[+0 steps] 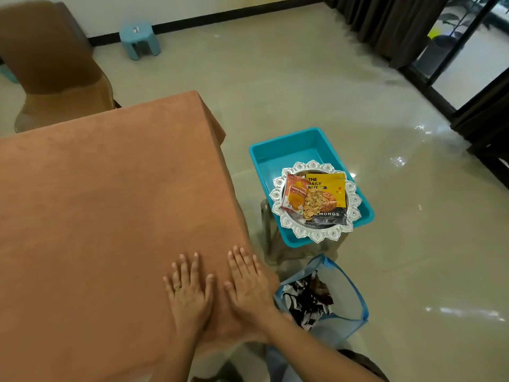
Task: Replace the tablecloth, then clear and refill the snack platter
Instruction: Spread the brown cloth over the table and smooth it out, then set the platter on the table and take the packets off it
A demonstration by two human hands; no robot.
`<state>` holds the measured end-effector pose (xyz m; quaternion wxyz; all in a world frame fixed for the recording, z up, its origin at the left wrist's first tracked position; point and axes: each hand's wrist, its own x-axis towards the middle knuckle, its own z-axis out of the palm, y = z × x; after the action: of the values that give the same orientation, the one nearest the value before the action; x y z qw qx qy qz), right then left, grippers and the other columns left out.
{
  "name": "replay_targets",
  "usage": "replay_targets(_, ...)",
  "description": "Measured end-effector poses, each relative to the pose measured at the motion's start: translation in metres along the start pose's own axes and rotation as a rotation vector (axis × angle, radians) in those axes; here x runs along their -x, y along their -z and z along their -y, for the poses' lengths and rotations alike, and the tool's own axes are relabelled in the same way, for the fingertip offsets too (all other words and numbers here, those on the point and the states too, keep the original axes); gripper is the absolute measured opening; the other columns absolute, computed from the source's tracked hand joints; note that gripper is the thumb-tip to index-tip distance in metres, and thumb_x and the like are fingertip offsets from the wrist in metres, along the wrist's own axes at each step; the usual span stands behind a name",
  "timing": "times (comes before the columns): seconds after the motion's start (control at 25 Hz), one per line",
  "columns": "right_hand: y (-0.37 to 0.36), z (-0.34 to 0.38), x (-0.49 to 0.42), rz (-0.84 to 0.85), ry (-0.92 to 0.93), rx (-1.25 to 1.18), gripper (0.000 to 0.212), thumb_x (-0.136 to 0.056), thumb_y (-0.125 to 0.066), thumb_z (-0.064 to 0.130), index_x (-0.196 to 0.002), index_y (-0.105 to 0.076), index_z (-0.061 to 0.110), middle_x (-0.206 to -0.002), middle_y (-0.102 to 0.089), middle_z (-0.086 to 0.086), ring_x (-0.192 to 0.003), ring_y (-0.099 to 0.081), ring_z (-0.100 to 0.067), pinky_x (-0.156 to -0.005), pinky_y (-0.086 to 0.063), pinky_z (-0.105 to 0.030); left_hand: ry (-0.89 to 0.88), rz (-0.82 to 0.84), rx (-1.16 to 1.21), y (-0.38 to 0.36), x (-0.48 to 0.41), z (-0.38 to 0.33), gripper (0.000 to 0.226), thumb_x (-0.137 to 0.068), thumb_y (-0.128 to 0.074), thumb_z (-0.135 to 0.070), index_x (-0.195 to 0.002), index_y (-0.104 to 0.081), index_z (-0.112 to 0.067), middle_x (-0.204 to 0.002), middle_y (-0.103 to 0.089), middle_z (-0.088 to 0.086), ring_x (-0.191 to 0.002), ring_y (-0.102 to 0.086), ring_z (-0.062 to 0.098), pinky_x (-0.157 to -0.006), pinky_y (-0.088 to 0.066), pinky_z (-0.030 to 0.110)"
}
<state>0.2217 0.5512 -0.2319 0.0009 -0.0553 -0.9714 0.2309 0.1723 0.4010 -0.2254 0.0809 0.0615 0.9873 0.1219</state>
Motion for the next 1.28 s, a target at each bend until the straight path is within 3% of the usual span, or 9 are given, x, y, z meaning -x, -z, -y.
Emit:
replay_targets(0.32,0.001,-0.007,0.001,0.031,0.142,0.013,0.063,-0.094,-0.035,0.04,-0.148,-0.029,0.008,-0.156,-0.024,-0.009,-0.145,-0.019,-0.021,-0.114,-0.019,-0.043,-0.043,0.018,-0.009,-0.001,0.004,-0.012,0.071,-0.09,-0.018,-0.062,-0.151,-0.024,-0.025,-0.158,-0.019,0.007,-0.146,-0.015,0.029,-0.116,-0.001,0.049)
replay_targets(0.48,0.007,-0.027,-0.004,0.046,0.067,-0.066,0.06,-0.099,-0.025,0.044,-0.15,-0.025,0.013,-0.158,-0.018,-0.006,-0.147,-0.013,-0.019,-0.115,-0.013,-0.042,-0.073,0.075,0.004,-0.003,0.0,-0.039,0.068,-0.091,-0.021,-0.058,-0.151,-0.023,-0.025,-0.159,-0.016,0.005,-0.146,-0.012,0.032,-0.115,0.0,0.054)
replay_targets(0.56,0.014,-0.059,-0.015,0.006,-0.082,-0.129,0.065,-0.1,-0.023,0.048,-0.152,-0.011,0.011,-0.159,-0.003,-0.009,-0.147,0.004,-0.021,-0.119,-0.001,-0.039,-0.16,0.077,0.045,-0.003,-0.009,-0.062,0.066,-0.091,-0.026,-0.053,-0.15,-0.026,-0.024,-0.158,-0.015,0.004,-0.146,-0.013,0.03,-0.116,0.003,0.049)
replay_targets(0.64,0.027,-0.103,-0.031,-0.032,-0.345,-0.212,0.074,-0.098,-0.033,0.05,-0.152,-0.004,0.008,-0.159,0.003,-0.015,-0.146,0.01,-0.024,-0.119,0.001,-0.038,-0.24,0.072,0.094,-0.003,-0.023,-0.091,0.064,-0.093,-0.027,-0.052,-0.149,-0.029,-0.022,-0.158,-0.017,0.004,-0.146,-0.013,0.026,-0.116,0.006,0.043)
replay_targets(0.76,0.052,-0.17,-0.058,-0.178,-0.801,-0.334,0.085,-0.092,-0.053,0.044,-0.149,-0.011,-0.002,-0.156,-0.01,-0.024,-0.145,-0.007,-0.036,-0.115,-0.015,-0.045,-0.323,0.053,0.234,-0.002,-0.047,-0.134,0.069,-0.095,-0.018,-0.059,-0.151,-0.025,-0.019,-0.159,-0.012,0.004,-0.147,-0.002,0.018,-0.119,0.007,0.032)
replay_targets(0.88,0.067,-0.22,-0.075,-0.333,-1.062,-0.476,0.092,-0.088,-0.063,0.039,-0.148,-0.008,-0.005,-0.153,-0.013,-0.028,-0.143,-0.011,-0.039,-0.114,-0.018,-0.047,-0.375,0.14,0.37,-0.004,-0.07,-0.171,0.067,-0.096,-0.029,-0.053,-0.152,-0.014,-0.02,-0.158,0.0,-0.005,-0.146,0.003,0.01,-0.116,-0.003,0.027)
replay_targets(1.0,0.069,-0.257,-0.081,-0.406,-1.161,-0.544,0.095,-0.086,-0.068,0.032,-0.146,-0.007,-0.008,-0.152,-0.015,-0.029,-0.142,-0.014,-0.039,-0.116,-0.018,-0.045,-0.249,0.296,0.48,-0.022,-0.097,-0.195,0.072,-0.097,-0.049,-0.035,-0.153,-0.008,-0.017,-0.16,-0.003,-0.001,-0.147,-0.003,0.013,-0.114,-0.006,0.026)
replay_targets(1.16,0.063,-0.282,-0.084,-0.434,-1.238,-0.659,0.078,-0.09,-0.062,0.023,-0.144,-0.014,-0.004,-0.143,-0.037,-0.027,-0.129,-0.04,-0.04,-0.104,-0.035,-0.043,0.064,0.53,0.549,-0.046,-0.127,-0.208,0.08,-0.094,-0.057,-0.021,-0.151,-0.004,-0.003,-0.159,-0.014,0.013,-0.145,-0.018,0.026,-0.115,-0.019,0.032)
replay_targets(1.28,0.058,-0.288,-0.08,-0.464,-1.247,-0.68,0.065,-0.091,-0.058,0.013,-0.141,-0.018,-0.002,-0.133,-0.048,-0.027,-0.119,-0.05,-0.041,-0.098,-0.041,-0.042,0.292,0.761,0.744,-0.062,-0.142,-0.216,0.065,-0.09,-0.06,-0.009,-0.145,-0.025,-0.004,-0.143,-0.043,0.011,-0.124,-0.048,0.025,-0.092,-0.045,0.03)
